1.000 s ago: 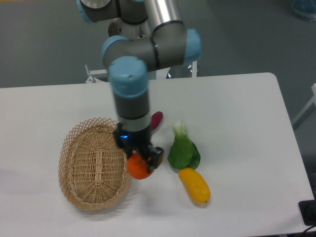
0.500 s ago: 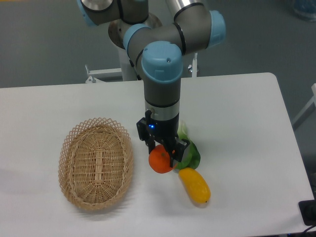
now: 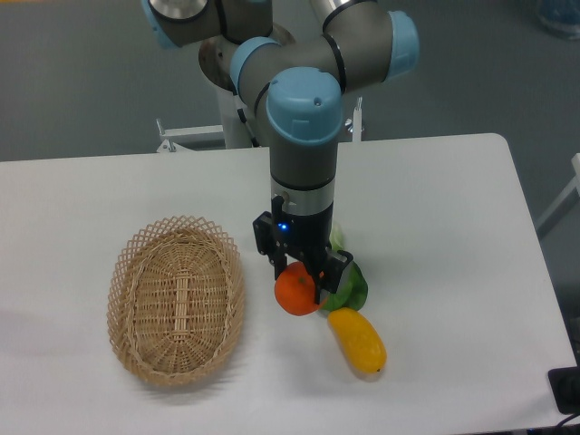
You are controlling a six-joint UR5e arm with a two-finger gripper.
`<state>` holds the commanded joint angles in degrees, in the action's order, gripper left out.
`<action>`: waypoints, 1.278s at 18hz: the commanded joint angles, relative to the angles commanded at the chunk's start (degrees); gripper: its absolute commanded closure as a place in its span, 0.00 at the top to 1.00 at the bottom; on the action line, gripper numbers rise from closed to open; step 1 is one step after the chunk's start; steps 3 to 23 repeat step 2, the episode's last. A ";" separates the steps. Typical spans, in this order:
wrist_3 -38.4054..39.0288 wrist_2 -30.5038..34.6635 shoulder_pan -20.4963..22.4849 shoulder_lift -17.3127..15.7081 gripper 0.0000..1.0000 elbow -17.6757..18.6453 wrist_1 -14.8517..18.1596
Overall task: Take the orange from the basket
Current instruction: 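Hold the orange above the table beside the bok choy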
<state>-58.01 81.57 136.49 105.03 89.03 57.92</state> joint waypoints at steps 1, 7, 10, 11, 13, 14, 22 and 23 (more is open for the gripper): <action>0.00 -0.44 0.09 0.00 0.67 0.00 0.00; 0.00 -0.45 0.00 0.00 0.67 0.09 0.00; 0.00 -0.45 0.00 0.00 0.67 0.09 0.00; 0.00 -0.45 0.00 0.00 0.67 0.09 0.00; 0.00 -0.45 0.00 0.00 0.67 0.09 0.00; 0.00 -0.45 0.00 0.00 0.67 0.09 0.00; 0.00 -0.45 0.00 0.00 0.67 0.09 0.00; 0.00 -0.45 0.00 0.00 0.67 0.09 0.00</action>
